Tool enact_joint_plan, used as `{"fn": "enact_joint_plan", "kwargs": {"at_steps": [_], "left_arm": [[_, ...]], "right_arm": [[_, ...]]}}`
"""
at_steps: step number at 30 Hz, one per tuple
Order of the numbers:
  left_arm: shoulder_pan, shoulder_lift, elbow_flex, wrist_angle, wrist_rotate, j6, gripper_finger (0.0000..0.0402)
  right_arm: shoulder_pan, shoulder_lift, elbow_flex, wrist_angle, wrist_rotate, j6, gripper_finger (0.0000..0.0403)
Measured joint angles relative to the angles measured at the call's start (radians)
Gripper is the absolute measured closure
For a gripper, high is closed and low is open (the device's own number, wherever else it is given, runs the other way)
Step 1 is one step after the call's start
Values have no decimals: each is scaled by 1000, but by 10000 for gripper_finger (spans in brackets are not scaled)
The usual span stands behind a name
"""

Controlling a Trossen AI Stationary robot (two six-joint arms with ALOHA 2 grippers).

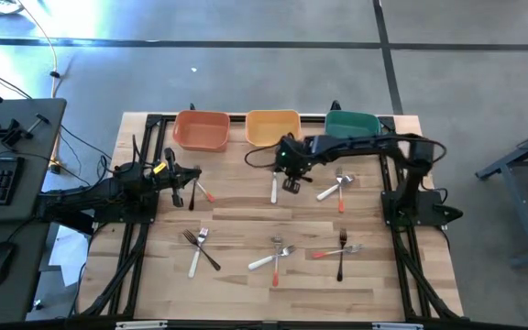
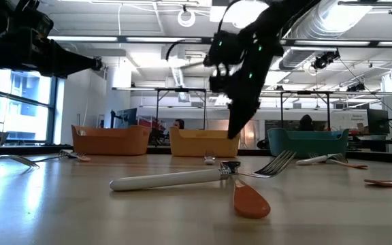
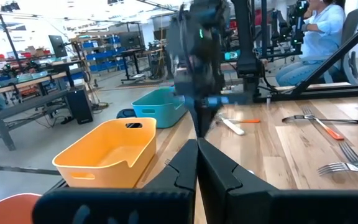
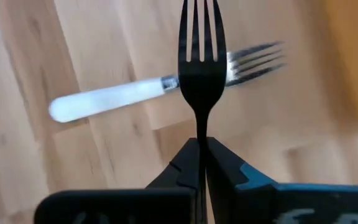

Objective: Sort silverware by color (type)
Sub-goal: Put the black fork into the green bin

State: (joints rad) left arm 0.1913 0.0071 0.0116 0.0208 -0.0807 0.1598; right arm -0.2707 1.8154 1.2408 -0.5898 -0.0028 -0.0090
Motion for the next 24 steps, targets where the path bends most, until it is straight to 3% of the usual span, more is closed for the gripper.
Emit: {"fn": "enact_joint_plan", "kwargs": {"at_steps": [5, 13, 19, 24], "left_arm": [[0, 0, 0, 0, -1, 0, 401], [0, 0, 0, 0, -2, 0, 401], [0, 0, 0, 0, -2, 0, 401], [0, 0, 0, 0, -2, 0, 401]], "right_arm": [[3, -164, 2, -135, 70, -18, 403], [-97, -431, -8, -451, 400, -13, 403], [-285, -576, -200, -274, 421, -243, 403], [-427, -596, -343, -49, 412, -393, 403]]}}
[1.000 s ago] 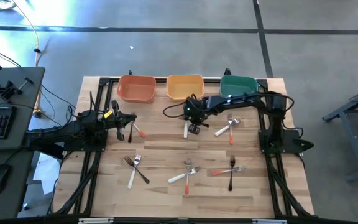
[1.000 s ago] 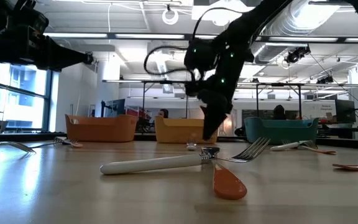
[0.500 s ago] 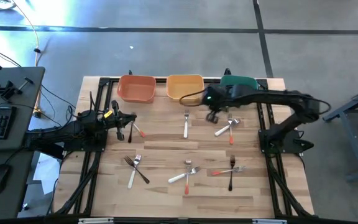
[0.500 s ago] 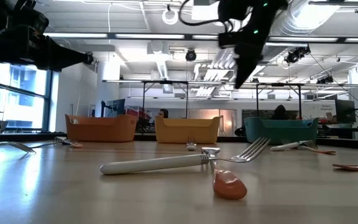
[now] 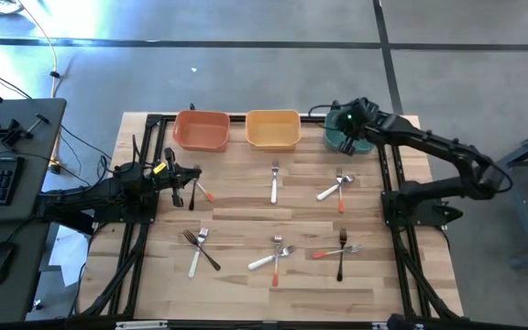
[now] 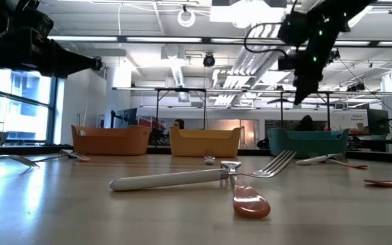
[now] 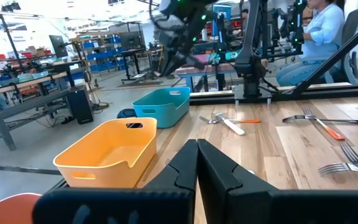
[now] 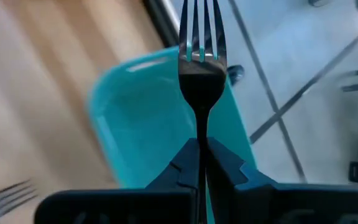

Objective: Sort silverware by color (type)
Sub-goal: Put the black fork into the green bin

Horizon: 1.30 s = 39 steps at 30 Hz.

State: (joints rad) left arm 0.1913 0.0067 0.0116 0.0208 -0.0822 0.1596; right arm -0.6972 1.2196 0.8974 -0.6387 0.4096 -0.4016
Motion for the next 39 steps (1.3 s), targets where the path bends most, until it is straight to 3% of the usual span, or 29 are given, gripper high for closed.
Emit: {"fn": "enact_joint_plan", "kwargs": {"at_steps": [12, 24, 39], "left_arm": [[0, 0, 0, 0, 0, 0, 401], [0, 0, 0, 0, 0, 0, 401], [0, 0, 0, 0, 0, 0, 401]], "right_arm": [[-149, 133, -82, 200, -95, -58, 403], [-178, 307, -82, 280, -65, -104, 403], [-207, 377, -82, 294, -74, -130, 402]]}}
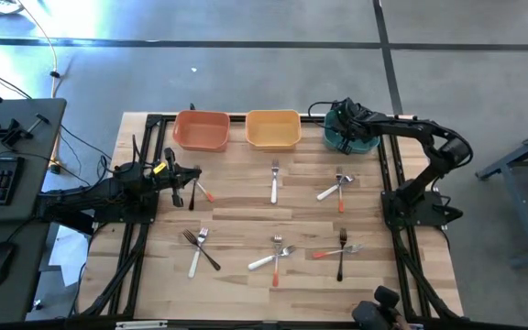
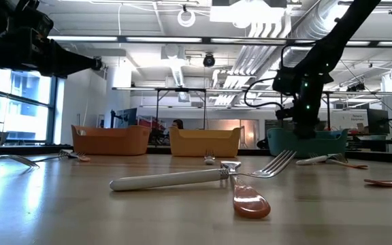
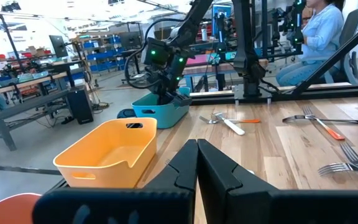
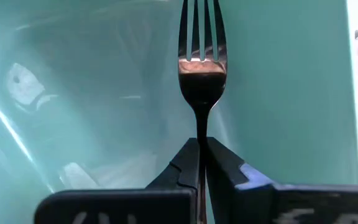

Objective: Sort silverware by color (type)
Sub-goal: Put the black fork into the green bin, then put the orange fork into the yellow bin

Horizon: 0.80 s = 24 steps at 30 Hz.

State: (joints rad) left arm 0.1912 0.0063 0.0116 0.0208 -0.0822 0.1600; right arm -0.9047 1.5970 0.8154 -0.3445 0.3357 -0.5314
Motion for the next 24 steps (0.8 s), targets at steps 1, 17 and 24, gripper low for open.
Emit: {"fn": "enact_joint_plan", "kwargs": {"at_steps": [1, 17, 24], "left_arm": [[0, 0, 0, 0, 0, 0, 401], [0, 0, 0, 0, 0, 0, 401], [0, 0, 0, 0, 0, 0, 401]], "right_arm": [[1, 0, 0, 4, 5, 3, 402], [8, -1, 70, -26, -30, 65, 373], [9, -1, 70, -44, 9, 42, 305]]}}
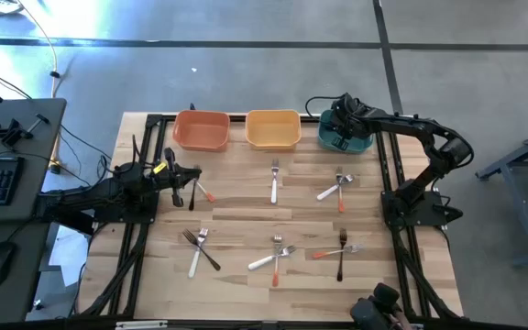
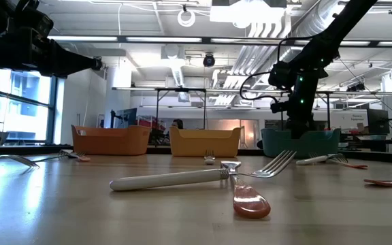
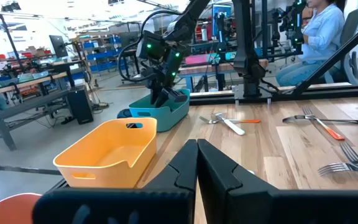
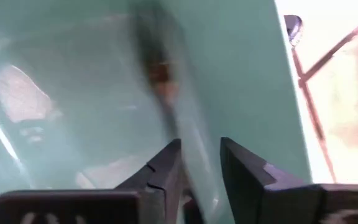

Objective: Sort silverware by color (type)
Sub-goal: Put the orange fork into the yellow bin

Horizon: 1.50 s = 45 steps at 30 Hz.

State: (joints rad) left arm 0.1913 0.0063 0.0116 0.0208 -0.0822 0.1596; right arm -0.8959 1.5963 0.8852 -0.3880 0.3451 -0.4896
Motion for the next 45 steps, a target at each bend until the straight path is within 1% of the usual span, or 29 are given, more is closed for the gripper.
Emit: {"fn": "enact_joint_plan", "kwargs": {"at_steps": [3, 5, 9, 11, 13, 15, 17, 20, 23, 26, 28, 29, 31, 36, 38, 42, 45], "left_arm": [[0, 0, 0, 0, 0, 0, 401], [0, 0, 0, 0, 0, -1, 401], [0, 0, 0, 0, 0, 0, 401], [0, 0, 0, 1, 0, 0, 401], [0, 0, 0, 3, -1, -1, 401], [0, 0, 0, 8, -1, 0, 401], [0, 0, 0, 8, -2, 0, 401], [0, 0, 0, 12, -3, -14, 401], [0, 2, 0, 33, -4, -57, 401], [0, 5, 0, 23, 0, -86, 401], [0, 9, 0, 11, 17, -85, 401], [0, 10, 0, 9, 26, -85, 401], [-1, 10, 0, 6, 45, -80, 401], [-8, 11, 0, -8, 49, -79, 401], [-8, 11, 9, -34, 56, -80, 401], [-8, 12, 43, -90, 51, -128, 401], [-8, 13, 71, -121, 56, -168, 401]], "right_arm": [[3, -10, 0, -27, 25, -6, 304], [7, -33, 0, -54, 27, -6, 315], [16, -112, 0, -101, 16, 4, 359], [16, -162, 0, -111, -37, 24, 386], [15, -210, 0, -113, -137, 57, 398], [13, -253, 0, -101, -247, 118, 393], [14, -280, 0, -58, -370, 165, 391], [36, -291, 0, 49, -527, 175, 400], [62, -272, -3, 228, -694, 175, 399], [79, -236, -69, 514, -927, 168, 402], [82, -203, -123, 717, -1041, 200, 402], [85, -190, -151, 803, -1061, 223, 402], [100, -168, -198, 948, -1061, 249, 402], [177, -156, -293, 1196, -1056, 321, 403], [216, -156, -314, 1243, -1056, 346, 403], [286, -156, -318, 1245, -1036, 402, 403], [327, -156, -318, 1239, -1021, 384, 403]]}}
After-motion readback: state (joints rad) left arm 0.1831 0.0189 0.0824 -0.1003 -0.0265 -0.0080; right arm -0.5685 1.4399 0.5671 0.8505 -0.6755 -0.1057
